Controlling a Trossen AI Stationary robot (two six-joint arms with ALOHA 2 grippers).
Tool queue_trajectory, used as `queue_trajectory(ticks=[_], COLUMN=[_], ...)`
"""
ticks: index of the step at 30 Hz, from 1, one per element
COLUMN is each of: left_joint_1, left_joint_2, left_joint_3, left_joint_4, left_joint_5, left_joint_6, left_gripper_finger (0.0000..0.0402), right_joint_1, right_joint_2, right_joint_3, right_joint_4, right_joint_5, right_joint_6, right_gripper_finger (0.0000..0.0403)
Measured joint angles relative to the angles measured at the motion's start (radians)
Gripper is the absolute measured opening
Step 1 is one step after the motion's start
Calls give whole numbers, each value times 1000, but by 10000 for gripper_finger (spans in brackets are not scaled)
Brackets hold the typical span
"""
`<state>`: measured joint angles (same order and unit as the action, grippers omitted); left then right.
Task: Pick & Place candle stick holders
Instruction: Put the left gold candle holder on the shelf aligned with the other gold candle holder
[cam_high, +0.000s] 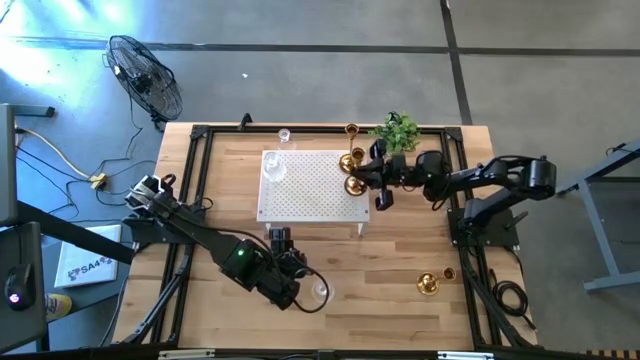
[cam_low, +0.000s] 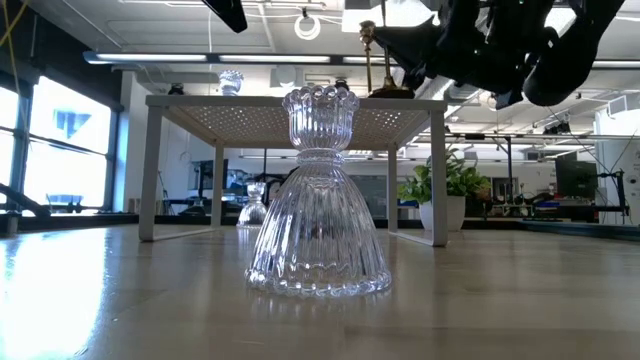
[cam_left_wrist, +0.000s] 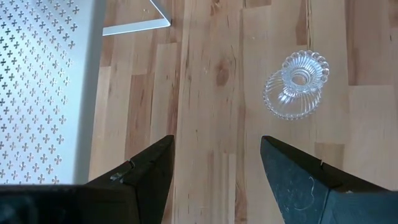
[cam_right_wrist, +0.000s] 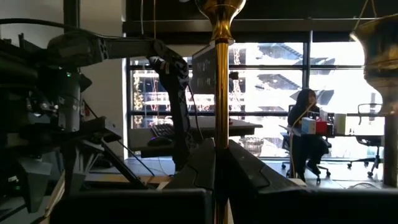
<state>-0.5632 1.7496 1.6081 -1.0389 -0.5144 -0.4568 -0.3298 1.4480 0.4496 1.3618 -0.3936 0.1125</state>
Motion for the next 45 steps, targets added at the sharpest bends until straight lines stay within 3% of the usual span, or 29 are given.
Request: queue_trajectory(ticks=[32,40,45], left_joint_1=[0,0,0], left_joint_2=[0,0,0], left_joint_3=[0,0,1], left_joint_4=[-2,-2,-1], left_joint_5=[2,-1,-1], left_joint_6=[-18,-19,-19], left_gripper_finger=[234,234,234], right_joint_1=[-17,0,13], right_joint_2=[1,22,86], right_joint_3=[-41,-41,-41], right_joint_4=[50,79,151], right_joint_5=[-2,120,116], right_joint_6=[17,15,9], right_gripper_finger=[5,5,5])
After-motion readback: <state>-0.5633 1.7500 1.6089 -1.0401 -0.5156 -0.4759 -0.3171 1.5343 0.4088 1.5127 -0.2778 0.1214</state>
